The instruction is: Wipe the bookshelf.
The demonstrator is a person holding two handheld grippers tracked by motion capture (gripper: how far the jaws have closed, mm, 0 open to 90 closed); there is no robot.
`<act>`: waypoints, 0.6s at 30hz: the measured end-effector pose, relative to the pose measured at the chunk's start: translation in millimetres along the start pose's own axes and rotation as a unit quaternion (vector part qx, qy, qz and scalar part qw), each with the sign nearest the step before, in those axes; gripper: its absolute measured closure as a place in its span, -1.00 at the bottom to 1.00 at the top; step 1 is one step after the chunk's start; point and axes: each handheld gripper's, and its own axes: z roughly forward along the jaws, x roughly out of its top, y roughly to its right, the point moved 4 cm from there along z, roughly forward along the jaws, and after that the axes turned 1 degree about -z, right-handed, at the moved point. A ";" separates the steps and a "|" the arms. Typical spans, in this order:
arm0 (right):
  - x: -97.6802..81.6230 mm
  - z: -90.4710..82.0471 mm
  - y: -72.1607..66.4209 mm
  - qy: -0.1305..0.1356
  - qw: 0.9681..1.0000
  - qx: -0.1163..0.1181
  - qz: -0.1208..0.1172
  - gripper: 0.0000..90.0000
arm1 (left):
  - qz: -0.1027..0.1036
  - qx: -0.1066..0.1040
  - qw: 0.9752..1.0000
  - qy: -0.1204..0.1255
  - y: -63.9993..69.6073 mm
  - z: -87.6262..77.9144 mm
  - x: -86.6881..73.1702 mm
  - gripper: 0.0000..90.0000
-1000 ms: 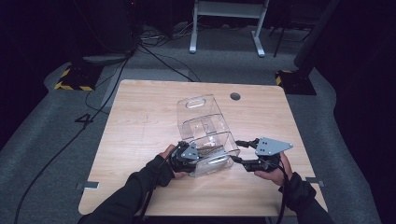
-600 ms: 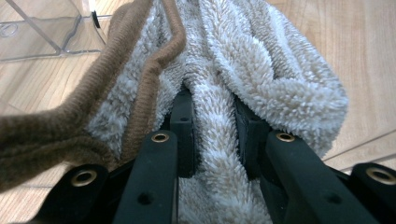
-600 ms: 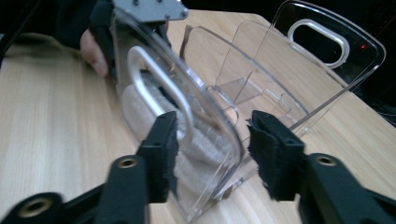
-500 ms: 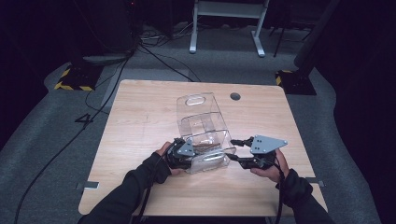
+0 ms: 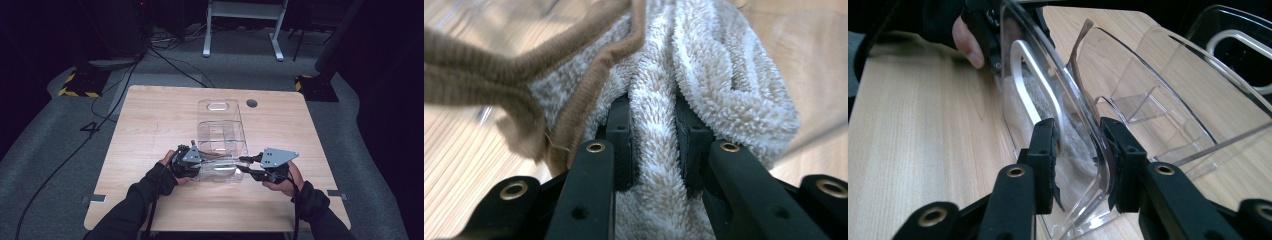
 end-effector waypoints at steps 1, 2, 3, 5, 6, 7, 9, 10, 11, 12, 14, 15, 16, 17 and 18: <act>0.2 0.0 -0.4 -0.001 1.000 -0.003 0.002 0.57 | -0.005 0.005 1.000 -0.002 -2.5 -2.0 -2.7 0.64; 0.5 0.1 -1.1 -0.001 1.000 -0.007 0.007 0.58 | -0.012 0.012 1.000 -0.006 -4.6 -5.3 -5.8 0.64; 0.8 0.5 -1.7 -0.002 1.000 -0.013 0.008 0.58 | -0.014 0.016 1.000 -0.006 -5.5 -8.3 -7.7 0.64; 1.0 1.1 -2.3 -0.002 1.000 -0.018 0.012 0.58 | -0.026 0.020 0.999 0.007 -5.5 -19.4 -13.5 0.64; 1.0 1.4 -2.6 -0.001 1.000 -0.020 0.014 0.59 | -0.032 0.021 0.999 0.015 -4.7 -25.9 -15.7 0.64; 1.1 1.6 -2.8 -0.002 1.000 -0.022 0.014 0.59 | -0.038 0.026 0.999 0.022 -4.3 -31.0 -16.9 0.64; 1.7 2.6 -2.9 -0.002 1.000 -0.027 0.015 0.59 | -0.044 0.042 0.997 0.043 -0.5 -49.5 -19.6 0.64; 2.0 3.2 -2.9 -0.002 0.999 -0.030 0.016 0.59 | -0.048 0.049 0.996 0.053 1.5 -56.9 -20.3 0.64; 2.5 3.9 -2.9 -0.003 0.999 -0.033 0.018 0.59 | -0.053 0.056 0.995 0.066 4.8 -65.9 -21.0 0.64; 3.0 5.1 -2.7 -0.003 0.999 -0.037 0.019 0.59 | -0.054 0.060 0.994 0.075 6.2 -71.0 -21.2 0.64; 3.9 7.0 -3.0 -0.004 0.999 -0.044 0.022 0.60 | -0.060 0.067 0.991 0.096 12.0 -82.8 -21.3 0.64; 4.2 7.6 -3.0 -0.005 0.999 -0.046 0.022 0.61 | -0.058 0.073 0.990 0.103 16.4 -87.8 -20.8 0.64; 4.7 8.3 -2.7 -0.005 0.999 -0.046 0.023 0.61 | -0.058 0.068 0.990 0.112 20.9 -92.4 -19.9 0.64; 5.1 8.7 -2.5 -0.006 0.999 -0.047 0.024 0.62 | -0.057 0.064 0.989 0.124 25.8 -96.1 -18.0 0.64; 5.3 9.3 -2.4 -0.006 0.999 -0.047 0.026 0.62 | -0.051 0.064 0.988 0.131 31.4 -98.5 -14.8 0.64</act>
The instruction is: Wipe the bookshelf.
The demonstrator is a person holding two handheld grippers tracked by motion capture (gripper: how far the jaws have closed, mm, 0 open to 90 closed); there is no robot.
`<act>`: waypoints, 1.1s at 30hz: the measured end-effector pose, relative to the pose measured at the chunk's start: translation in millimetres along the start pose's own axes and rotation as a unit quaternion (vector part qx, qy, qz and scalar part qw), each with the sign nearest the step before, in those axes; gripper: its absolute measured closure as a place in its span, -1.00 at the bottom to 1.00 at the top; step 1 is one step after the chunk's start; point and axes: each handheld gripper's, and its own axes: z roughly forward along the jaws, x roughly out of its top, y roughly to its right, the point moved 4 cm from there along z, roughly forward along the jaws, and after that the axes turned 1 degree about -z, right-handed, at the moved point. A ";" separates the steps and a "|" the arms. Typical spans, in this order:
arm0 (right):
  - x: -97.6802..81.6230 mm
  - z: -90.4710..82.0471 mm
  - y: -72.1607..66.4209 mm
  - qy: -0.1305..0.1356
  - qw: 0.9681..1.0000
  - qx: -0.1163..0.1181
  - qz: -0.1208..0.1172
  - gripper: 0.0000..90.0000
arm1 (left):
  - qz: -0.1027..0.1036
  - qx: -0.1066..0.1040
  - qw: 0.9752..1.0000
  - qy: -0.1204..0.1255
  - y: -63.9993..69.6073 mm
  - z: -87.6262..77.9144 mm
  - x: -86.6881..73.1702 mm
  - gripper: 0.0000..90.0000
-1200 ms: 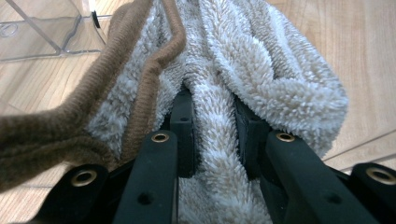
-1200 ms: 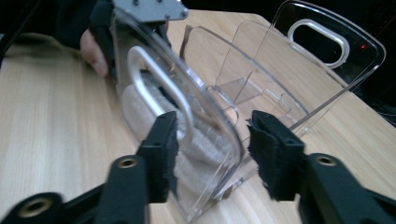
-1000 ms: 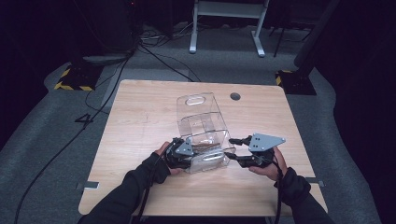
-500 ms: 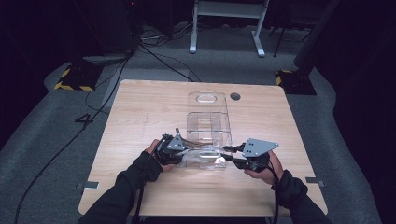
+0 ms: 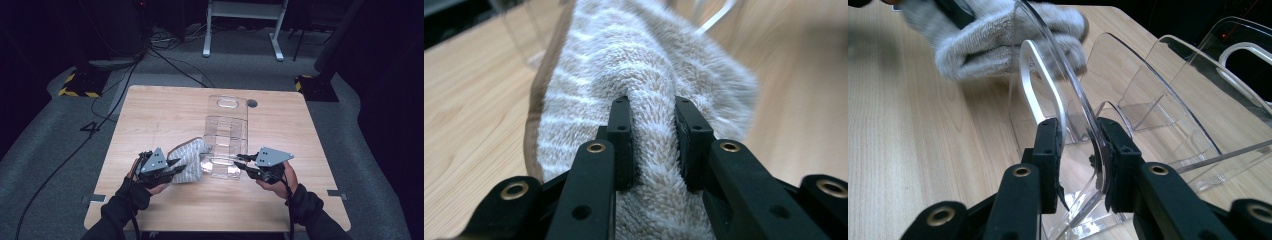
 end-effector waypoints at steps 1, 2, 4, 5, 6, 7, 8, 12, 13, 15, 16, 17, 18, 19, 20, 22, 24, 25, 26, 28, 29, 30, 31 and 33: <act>0.1 0.5 0.2 0.001 1.000 -0.001 0.001 0.62 | 0.012 0.000 1.000 0.007 7.0 -1.4 5.2 0.64; 0.4 1.2 0.3 0.002 1.000 -0.002 0.003 0.63 | 0.018 -0.004 1.000 0.013 11.0 -1.8 8.9 0.64; 0.7 1.5 0.6 0.001 1.000 -0.003 0.006 0.63 | 0.035 -0.005 0.999 0.031 26.2 -3.5 22.8 0.64; 0.7 1.5 0.6 0.001 1.000 -0.003 0.006 0.63 | 0.035 -0.005 0.999 0.031 26.2 -3.5 22.8 0.64; 0.9 1.7 0.3 0.000 1.000 -0.004 0.008 0.63 | 0.042 -0.014 0.998 0.038 31.9 -3.8 28.1 0.64; 1.1 1.8 0.1 0.000 1.000 -0.004 0.007 0.63 | 0.051 -0.019 0.998 0.045 37.7 -3.3 32.9 0.64; 1.1 1.8 0.4 0.000 1.000 -0.003 0.008 0.63 | 0.060 -0.019 0.997 0.044 44.0 -0.3 36.5 0.64; 0.9 1.8 1.2 0.003 1.000 0.001 0.013 0.64 | 0.107 -0.057 0.993 0.016 71.6 29.7 38.9 0.64; 0.8 1.8 1.4 0.004 1.000 0.003 0.015 0.64 | 0.115 -0.064 0.991 0.005 76.5 37.1 38.4 0.64; 0.9 2.2 1.8 0.005 1.000 0.006 0.019 0.64 | 0.133 -0.074 0.988 -0.012 87.9 57.9 36.3 0.64; 0.9 2.3 1.7 0.006 1.000 0.006 0.019 0.64 | 0.131 -0.082 0.987 -0.033 92.9 79.4 31.9 0.63; 0.8 2.2 1.6 0.005 1.000 0.005 0.019 0.64 | 0.132 -0.085 0.987 -0.043 94.4 88.2 29.2 0.63; 0.8 2.1 1.6 0.005 1.000 0.005 0.019 0.64 | 0.133 -0.089 0.986 -0.051 96.0 96.2 26.7 0.64; 0.7 2.0 1.6 0.005 1.000 0.005 0.019 0.64 | 0.137 -0.090 0.985 -0.061 97.5 103.8 23.5 0.63; 0.7 2.0 1.6 0.005 1.000 0.005 0.019 0.64 | 0.137 -0.090 0.985 -0.061 97.5 103.8 23.5 0.64; 0.5 1.8 1.9 0.006 1.000 0.006 0.020 0.65 | 0.139 -0.091 0.983 -0.085 98.5 116.3 15.7 0.64; 0.4 1.9 1.7 0.006 1.000 0.005 0.019 0.65 | 0.146 -0.090 0.980 -0.096 93.2 123.2 7.6 0.65; 0.3 1.8 1.9 0.007 1.000 0.006 0.020 0.65 | 0.143 -0.089 0.981 -0.098 90.2 122.4 7.5 0.65; 0.3 1.8 1.9 0.007 1.000 0.006 0.020 0.65 | 0.143 -0.089 0.981 -0.098 90.2 122.4 7.5 0.65; 0.4 1.8 1.9 0.007 1.000 0.006 0.022 0.66 | 0.143 -0.072 0.982 -0.096 81.6 116.0 8.7 0.65; 0.6 1.9 1.7 0.006 1.000 0.005 0.023 0.67 | 0.141 -0.062 0.984 -0.089 75.2 106.9 11.6 0.65; 0.5 1.8 2.0 0.007 1.000 0.006 0.024 0.68 | 0.140 -0.056 0.986 -0.075 70.5 100.0 15.4 0.65; 0.5 1.9 2.3 0.008 1.000 0.007 0.027 0.70 | 0.141 -0.048 0.986 -0.068 67.1 94.2 18.7 0.65; 0.9 2.2 2.3 0.007 1.000 0.005 0.028 0.73 | 0.145 -0.028 0.988 -0.045 60.7 81.1 26.4 0.65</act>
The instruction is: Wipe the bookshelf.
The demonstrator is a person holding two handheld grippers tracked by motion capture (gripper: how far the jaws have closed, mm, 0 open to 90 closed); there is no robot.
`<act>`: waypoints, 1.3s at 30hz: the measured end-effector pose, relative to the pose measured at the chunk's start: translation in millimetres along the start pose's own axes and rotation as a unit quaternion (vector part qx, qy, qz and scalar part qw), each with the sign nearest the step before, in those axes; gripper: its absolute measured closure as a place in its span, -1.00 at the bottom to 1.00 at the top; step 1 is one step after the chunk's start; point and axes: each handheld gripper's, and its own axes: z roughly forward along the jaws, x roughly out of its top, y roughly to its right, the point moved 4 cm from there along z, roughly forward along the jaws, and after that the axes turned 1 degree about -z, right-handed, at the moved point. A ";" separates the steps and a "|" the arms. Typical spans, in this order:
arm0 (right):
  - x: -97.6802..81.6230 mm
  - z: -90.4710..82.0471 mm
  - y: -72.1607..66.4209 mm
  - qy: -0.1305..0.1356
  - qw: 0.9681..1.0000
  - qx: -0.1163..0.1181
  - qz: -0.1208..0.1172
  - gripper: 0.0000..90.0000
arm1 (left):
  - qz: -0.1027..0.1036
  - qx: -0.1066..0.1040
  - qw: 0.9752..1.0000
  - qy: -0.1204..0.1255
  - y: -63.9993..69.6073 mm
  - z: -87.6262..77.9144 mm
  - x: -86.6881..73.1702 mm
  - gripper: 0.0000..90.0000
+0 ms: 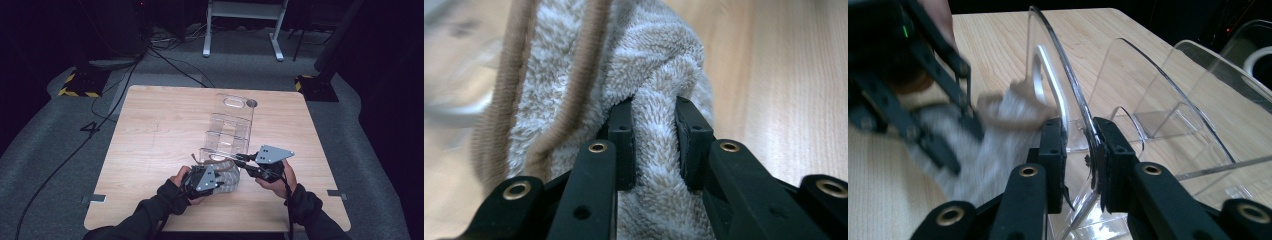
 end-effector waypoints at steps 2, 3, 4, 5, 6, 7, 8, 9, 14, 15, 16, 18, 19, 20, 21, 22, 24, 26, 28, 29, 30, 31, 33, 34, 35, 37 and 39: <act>0.3 0.1 -0.2 -0.001 1.000 -0.002 0.000 0.74 | -0.002 0.012 1.000 0.013 -4.4 -7.9 2.4 0.65; 0.4 0.3 -0.5 -0.001 1.000 -0.003 0.000 0.75 | -0.017 0.033 0.998 0.041 -14.7 -23.2 6.6 0.65; 0.3 0.1 -0.8 0.000 1.000 -0.001 0.000 0.75 | -0.026 0.048 0.997 0.052 -20.6 -29.8 8.0 0.64; 0.3 -0.1 -0.9 0.000 1.000 0.000 0.000 0.75 | -0.033 0.051 0.996 0.060 -26.0 -35.1 8.7 0.64; 0.3 -0.4 -1.2 -0.001 1.000 -0.001 0.001 0.72 | -0.040 0.050 0.996 0.070 -29.5 -38.4 9.3 0.64; 0.3 -0.7 -2.0 0.000 1.000 0.003 0.000 0.65 | -0.044 0.050 0.995 0.074 -30.5 -39.7 9.7 0.64; 0.4 -0.9 -2.6 -0.001 1.000 0.007 -0.002 0.57 | -0.043 0.051 0.995 0.077 -30.0 -39.5 11.3 0.64; 0.7 -1.8 -3.5 -0.005 1.000 0.006 -0.008 0.56 | -0.038 0.046 0.995 0.075 -27.8 -37.9 12.8 0.64; 0.1 -8.2 -3.3 0.000 1.000 0.017 -0.005 0.49 | -0.015 0.035 0.997 0.068 -16.9 -23.6 18.7 0.64; -0.2 -10.3 -2.8 0.000 1.000 0.017 -0.007 0.50 | -0.019 0.029 0.997 0.065 -15.7 -19.6 18.0 0.64; -0.2 -12.1 -2.4 0.001 1.000 0.021 -0.006 0.50 | -0.021 0.023 0.998 0.062 -15.4 -16.0 16.7 0.64; -0.6 -13.6 -2.2 0.004 1.000 0.024 -0.003 0.50 | -0.028 0.015 0.998 0.054 -15.7 -7.8 12.8 0.64; -0.9 -13.7 -2.1 0.005 1.000 0.025 -0.001 0.50 | -0.034 0.008 0.998 0.051 -16.4 -3.2 10.4 0.64; -0.8 -13.5 -2.0 0.006 1.000 0.026 0.000 0.52 | -0.041 0.002 0.998 0.049 -16.8 1.4 7.9 0.64; -0.6 -13.2 -1.8 0.007 1.000 0.025 -0.001 0.53 | -0.044 -0.004 0.998 0.047 -17.2 5.6 5.5 0.64; -0.7 -13.2 -1.7 0.007 1.000 0.027 0.002 0.53 | -0.046 -0.007 0.998 0.044 -16.7 9.6 3.2 0.64; -0.6 -12.7 -1.2 0.009 0.999 0.030 0.007 0.52 | -0.046 -0.013 0.998 0.037 -15.5 16.9 -1.8 0.64; -0.3 -12.3 -1.8 0.006 1.000 0.027 0.003 0.52 | -0.045 -0.016 0.999 0.014 -13.3 25.6 -9.7 0.64; -0.2 -11.6 -2.3 0.007 1.000 0.028 0.005 0.52 | -0.046 -0.016 0.999 -0.020 -10.8 36.8 -21.3 0.64; 0.0 -11.3 -2.6 0.006 1.000 0.027 0.003 0.52 | -0.050 -0.019 0.998 -0.024 -11.0 41.0 -25.6 0.64; 0.2 -11.1 -3.0 0.005 1.000 0.026 0.003 0.51 | -0.061 -0.024 0.998 -0.020 -12.9 41.6 -26.9 0.64; 0.1 -10.9 -3.2 0.004 1.000 0.025 0.002 0.51 | -0.066 -0.025 0.997 -0.023 -15.0 40.8 -26.9 0.64; 0.2 -10.1 -3.3 0.005 1.000 0.023 0.004 0.51 | -0.061 -0.019 0.998 -0.028 -15.7 39.8 -27.2 0.64; 0.4 -9.8 -3.6 0.004 1.000 0.024 0.004 0.52 | -0.060 -0.012 0.998 -0.032 -18.8 37.4 -29.2 0.64; 0.6 -9.5 -4.0 0.004 1.000 0.025 0.004 0.52 | -0.066 -0.008 0.997 -0.031 -21.6 35.2 -30.1 0.64; 1.2 -8.2 -4.1 0.002 1.000 0.025 0.000 0.53 | -0.070 0.004 0.997 -0.029 -27.3 29.0 -30.1 0.63; 1.3 -7.3 -4.5 0.000 1.000 0.024 0.001 0.54 | -0.081 0.017 0.997 -0.011 -34.2 20.1 -27.0 0.63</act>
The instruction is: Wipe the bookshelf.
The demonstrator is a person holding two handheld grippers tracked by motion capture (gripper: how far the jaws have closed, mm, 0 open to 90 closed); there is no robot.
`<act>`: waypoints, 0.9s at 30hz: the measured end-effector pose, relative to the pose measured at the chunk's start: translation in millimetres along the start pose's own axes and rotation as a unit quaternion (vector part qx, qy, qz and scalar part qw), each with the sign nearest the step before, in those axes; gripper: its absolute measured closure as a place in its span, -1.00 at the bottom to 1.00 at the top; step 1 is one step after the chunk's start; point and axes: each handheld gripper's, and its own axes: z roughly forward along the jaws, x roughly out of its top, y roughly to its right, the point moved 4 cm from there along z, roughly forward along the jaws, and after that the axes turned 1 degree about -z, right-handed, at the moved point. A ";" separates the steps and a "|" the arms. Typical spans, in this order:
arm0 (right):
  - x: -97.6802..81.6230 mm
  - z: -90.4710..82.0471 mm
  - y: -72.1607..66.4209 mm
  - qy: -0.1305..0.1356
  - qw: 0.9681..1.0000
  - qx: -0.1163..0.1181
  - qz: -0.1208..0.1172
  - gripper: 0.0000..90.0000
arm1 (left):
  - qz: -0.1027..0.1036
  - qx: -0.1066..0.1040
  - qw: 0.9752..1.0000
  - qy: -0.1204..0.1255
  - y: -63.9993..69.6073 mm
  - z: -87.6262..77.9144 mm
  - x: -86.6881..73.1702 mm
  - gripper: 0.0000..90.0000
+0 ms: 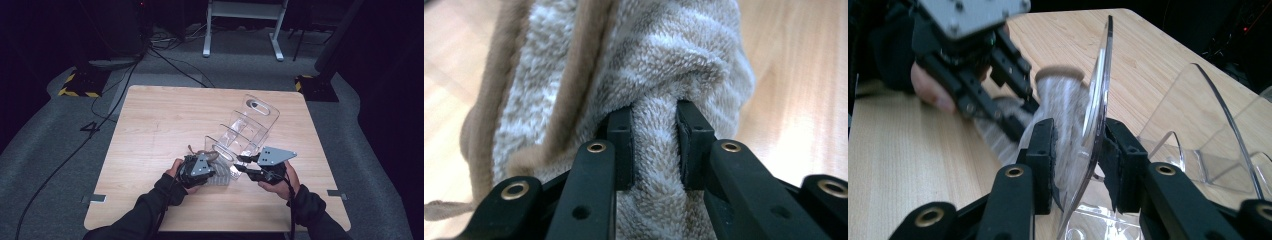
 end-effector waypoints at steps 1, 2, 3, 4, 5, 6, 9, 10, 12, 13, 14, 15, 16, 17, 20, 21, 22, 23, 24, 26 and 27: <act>0.2 0.5 0.0 -0.001 1.000 -0.003 0.000 0.55 | -0.006 0.002 1.000 0.010 -2.2 -3.7 2.1 0.63; 0.5 1.0 0.0 -0.001 1.000 -0.004 -0.001 0.55 | -0.006 0.012 1.000 0.022 -5.7 -10.5 6.0 0.63; 0.7 1.8 0.1 -0.002 1.000 -0.005 -0.002 0.55 | -0.006 0.012 1.000 0.022 -5.7 -10.5 6.0 0.63; 0.7 1.8 0.1 -0.002 1.000 -0.005 -0.002 0.55 | -0.010 0.017 0.999 0.033 -7.8 -15.5 9.0 0.63; 1.1 3.0 -0.5 -0.003 1.000 -0.005 0.000 0.55 | -0.019 0.024 0.998 0.057 -10.8 -24.3 14.9 0.63; 1.3 3.5 -0.8 -0.004 1.000 -0.005 -0.002 0.54 | -0.023 0.027 0.997 0.067 -11.9 -27.9 17.8 0.63; 2.3 3.5 -1.9 -0.009 1.000 -0.001 -0.009 0.47 | -0.019 0.029 0.996 0.076 -12.6 -32.6 21.9 0.63; 2.7 3.0 -2.5 -0.012 1.000 0.001 -0.014 0.40 | -0.016 0.034 0.996 0.078 -12.1 -34.1 23.7 0.63; 2.9 -0.2 -4.1 -0.012 1.000 0.006 -0.019 0.26 | -0.015 0.037 0.996 0.077 -13.2 -34.4 23.7 0.63; 2.6 -2.2 -3.4 -0.011 1.000 0.005 -0.019 0.21 | -0.017 0.040 0.996 0.076 -14.4 -34.1 23.0 0.63; 1.6 -7.3 -0.7 -0.006 1.000 0.005 -0.013 0.16 | -0.022 0.040 0.996 0.077 -16.0 -33.5 22.3 0.63; 1.1 -10.0 1.1 -0.004 1.000 0.004 -0.011 0.13 | -0.027 0.042 0.996 0.074 -18.5 -32.0 20.9 0.63; 1.1 -10.0 1.1 -0.004 1.000 0.004 -0.011 0.13 | -0.027 0.042 0.996 0.074 -18.5 -32.0 20.9 0.63; -1.3 -15.2 4.8 -0.003 1.000 0.003 -0.003 0.10 | -0.030 0.041 0.996 0.073 -19.3 -31.4 20.6 0.63; -6.3 -19.2 7.4 -0.013 1.000 0.002 -0.005 0.06 | -0.032 0.038 0.996 0.072 -19.6 -30.6 20.0 0.63; -7.3 -19.8 8.4 -0.016 1.000 -0.001 -0.006 0.03 | -0.030 0.038 0.996 0.071 -19.3 -30.8 20.2 0.63; -7.3 -19.8 8.4 -0.016 1.000 -0.001 -0.006 0.03 | -0.030 0.038 0.996 0.071 -19.3 -30.8 20.2 0.63; -7.6 -20.7 9.6 -0.017 1.000 -0.003 -0.008 0.03 | -0.031 0.038 0.996 0.072 -19.0 -31.2 20.4 0.63; -7.2 -23.4 12.4 -0.007 1.000 -0.008 -0.007 0.03 | -0.030 0.033 0.996 0.071 -17.1 -32.3 20.4 0.63; -7.1 -26.3 16.4 -0.006 1.000 -0.025 -0.011 0.02 | -0.028 0.031 0.997 0.071 -14.9 -33.4 20.0 0.63; -7.2 -27.7 19.6 -0.007 0.999 -0.041 -0.011 0.01 | -0.031 0.028 0.997 0.072 -14.0 -33.3 19.6 0.63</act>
